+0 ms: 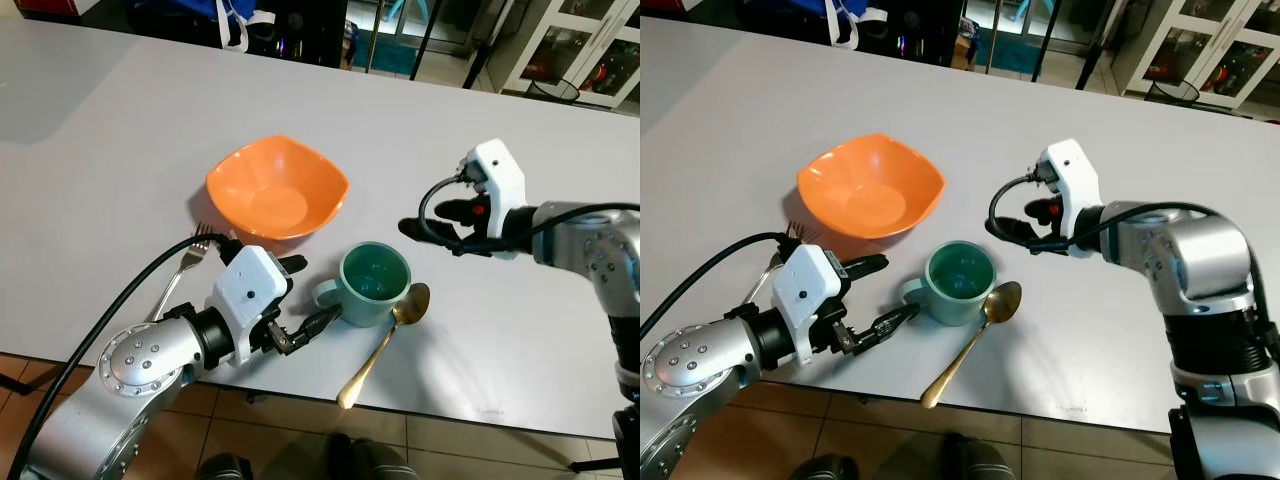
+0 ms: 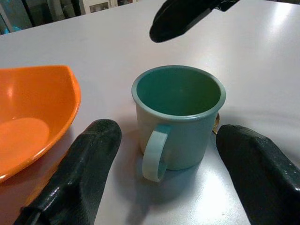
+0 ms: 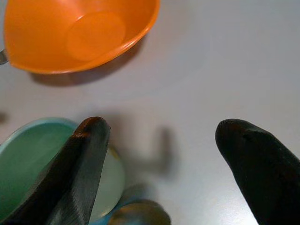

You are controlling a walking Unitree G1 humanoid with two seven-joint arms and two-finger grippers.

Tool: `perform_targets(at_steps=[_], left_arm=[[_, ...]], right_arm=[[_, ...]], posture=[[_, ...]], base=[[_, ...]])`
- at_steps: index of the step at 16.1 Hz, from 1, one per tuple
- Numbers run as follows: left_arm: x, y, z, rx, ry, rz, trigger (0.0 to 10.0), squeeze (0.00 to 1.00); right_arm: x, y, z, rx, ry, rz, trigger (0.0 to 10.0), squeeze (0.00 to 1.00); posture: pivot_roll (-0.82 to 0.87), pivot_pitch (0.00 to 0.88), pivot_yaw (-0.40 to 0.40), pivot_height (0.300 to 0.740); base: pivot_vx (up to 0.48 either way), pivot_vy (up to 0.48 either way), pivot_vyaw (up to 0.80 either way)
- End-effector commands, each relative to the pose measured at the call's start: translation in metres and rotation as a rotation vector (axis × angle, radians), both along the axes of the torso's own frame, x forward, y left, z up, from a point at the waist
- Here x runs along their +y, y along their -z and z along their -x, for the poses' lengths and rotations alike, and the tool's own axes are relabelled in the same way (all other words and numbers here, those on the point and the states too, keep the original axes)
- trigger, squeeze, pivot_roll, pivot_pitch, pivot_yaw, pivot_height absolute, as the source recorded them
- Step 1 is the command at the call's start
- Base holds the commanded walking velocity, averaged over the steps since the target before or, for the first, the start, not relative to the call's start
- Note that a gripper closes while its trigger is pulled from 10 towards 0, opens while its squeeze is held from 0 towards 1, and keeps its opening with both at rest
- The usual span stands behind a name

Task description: Setting the table

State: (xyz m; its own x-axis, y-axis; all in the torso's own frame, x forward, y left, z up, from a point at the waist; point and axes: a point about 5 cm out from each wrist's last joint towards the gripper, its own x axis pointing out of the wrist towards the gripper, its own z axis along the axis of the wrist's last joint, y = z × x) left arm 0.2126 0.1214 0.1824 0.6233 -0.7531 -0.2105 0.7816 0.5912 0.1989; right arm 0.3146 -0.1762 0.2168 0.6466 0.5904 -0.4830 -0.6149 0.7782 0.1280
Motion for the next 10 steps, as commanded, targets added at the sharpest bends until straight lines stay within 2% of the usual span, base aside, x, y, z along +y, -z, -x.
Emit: perform_targets(at_steps=[1, 5, 10], left_arm=[[-0.003, -0.001, 0.005, -0.008, 0.017, 0.000, 10.0, 0.00], [-0.003, -0.001, 0.005, -0.008, 0.013, 0.000, 10.0, 0.00], [-0.004, -0.001, 0.006, -0.003, 0.021, 0.000, 10.0, 0.00]], right_arm=[[-0.002, -0.002, 0.003, 0.011, -0.017, 0.003, 10.0, 0.00], [0.000, 0.009, 0.005, 0.031, -0.064, 0.118, 10.0, 0.00], [0.010, 0.012, 0.007, 0.070, -0.105, 0.080, 10.0, 0.00]], posture=[[-0.09, 0.156, -0.122, 0.740], [-0.09, 0.155, -0.128, 0.740], [-0.08, 0.156, -0.128, 0.740]], base=[[0.000, 0.000, 0.00], [0.000, 0.000, 0.00], [0.000, 0.000, 0.00]])
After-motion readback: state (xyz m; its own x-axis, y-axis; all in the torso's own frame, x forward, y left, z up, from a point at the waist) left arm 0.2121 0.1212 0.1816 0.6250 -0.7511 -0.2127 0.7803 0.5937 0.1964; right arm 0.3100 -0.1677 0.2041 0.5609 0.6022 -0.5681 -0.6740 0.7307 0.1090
